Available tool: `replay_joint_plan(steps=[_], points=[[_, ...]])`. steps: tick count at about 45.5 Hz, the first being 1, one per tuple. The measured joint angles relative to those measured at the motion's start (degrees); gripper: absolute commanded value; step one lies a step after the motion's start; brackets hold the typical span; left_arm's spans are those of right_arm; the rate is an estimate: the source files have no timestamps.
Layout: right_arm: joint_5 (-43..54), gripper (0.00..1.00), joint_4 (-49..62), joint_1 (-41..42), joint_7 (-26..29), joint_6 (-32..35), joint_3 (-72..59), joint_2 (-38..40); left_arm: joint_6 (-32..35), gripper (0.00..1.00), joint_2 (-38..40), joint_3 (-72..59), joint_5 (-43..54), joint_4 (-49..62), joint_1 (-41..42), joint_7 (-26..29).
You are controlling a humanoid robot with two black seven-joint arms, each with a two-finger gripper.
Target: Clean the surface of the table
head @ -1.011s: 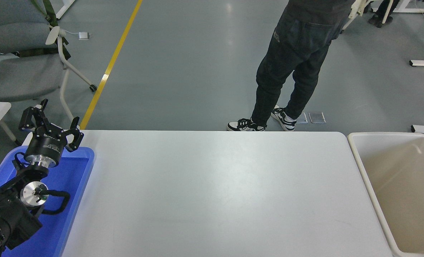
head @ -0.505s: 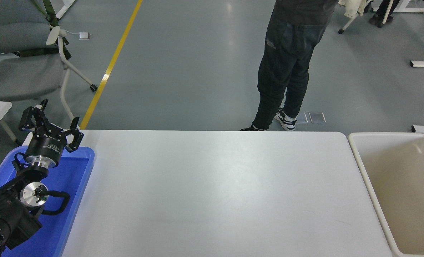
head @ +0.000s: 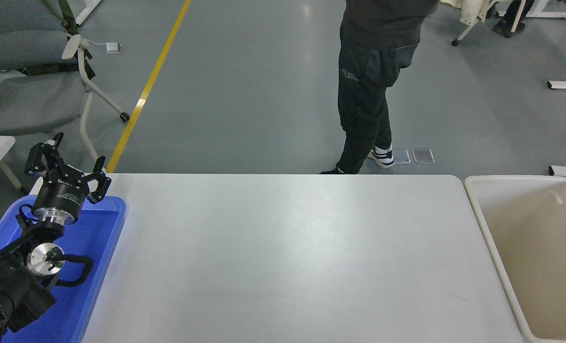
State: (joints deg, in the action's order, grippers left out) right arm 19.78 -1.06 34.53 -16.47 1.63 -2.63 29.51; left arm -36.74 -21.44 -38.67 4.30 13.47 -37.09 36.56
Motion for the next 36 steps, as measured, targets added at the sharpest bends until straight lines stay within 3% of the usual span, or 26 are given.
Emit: replay_joint_plan(steps=[4, 7, 11, 15, 19, 20, 22, 24, 36], points=[[0.0, 0.01, 0.9, -0.1, 0.5, -0.4, 0.1, -1.4, 0.0, 1.0, 0.0, 0.0, 0.0, 0.0, 0.0, 0.0], [-0.1, 0.1, 1.3, -0.2, 1.2, -0.7, 0.0, -2.2, 0.0, 1.0, 0.0, 0.0, 0.0, 0.0, 0.0, 0.0], [-0.1, 0.36, 1.7, -0.3, 2.0, -1.0, 0.0, -2.8, 0.0, 1.0, 0.0, 0.0, 0.0, 0.0, 0.0, 0.0], [-0.1, 0.51, 1.9, -0.3, 2.6, -1.7, 0.0, -3.2, 0.0, 1.0, 0.0, 0.0, 0.0, 0.0, 0.0, 0.0], [-0.1, 0.54, 2.0, -0.4, 3.1, -2.6, -0.2, -3.5, 0.0, 1.0, 0.0, 0.0, 0.0, 0.0, 0.0, 0.0], [-0.1, 0.6, 2.1, -0.4, 3.1, -2.8, -0.2, -3.5, 0.0, 1.0, 0.0, 0.0, 0.0, 0.0, 0.0, 0.0], [0.0, 0.84, 2.2, -0.5, 3.3, -3.3, -0.3, -3.6, 0.0, 1.0, 0.0, 0.0, 0.0, 0.0, 0.0, 0.0], [0.0, 0.95, 2.2, -0.5, 3.3, -3.8, -0.4, -3.7, 0.0, 1.0, 0.0, 0.0, 0.0, 0.0, 0.0, 0.0], [0.1, 0.98, 2.3, -0.9, 3.6, -8.9, -1.3, -4.0, 0.0, 1.0, 0.0, 0.0, 0.0, 0.0, 0.0, 0.0]])
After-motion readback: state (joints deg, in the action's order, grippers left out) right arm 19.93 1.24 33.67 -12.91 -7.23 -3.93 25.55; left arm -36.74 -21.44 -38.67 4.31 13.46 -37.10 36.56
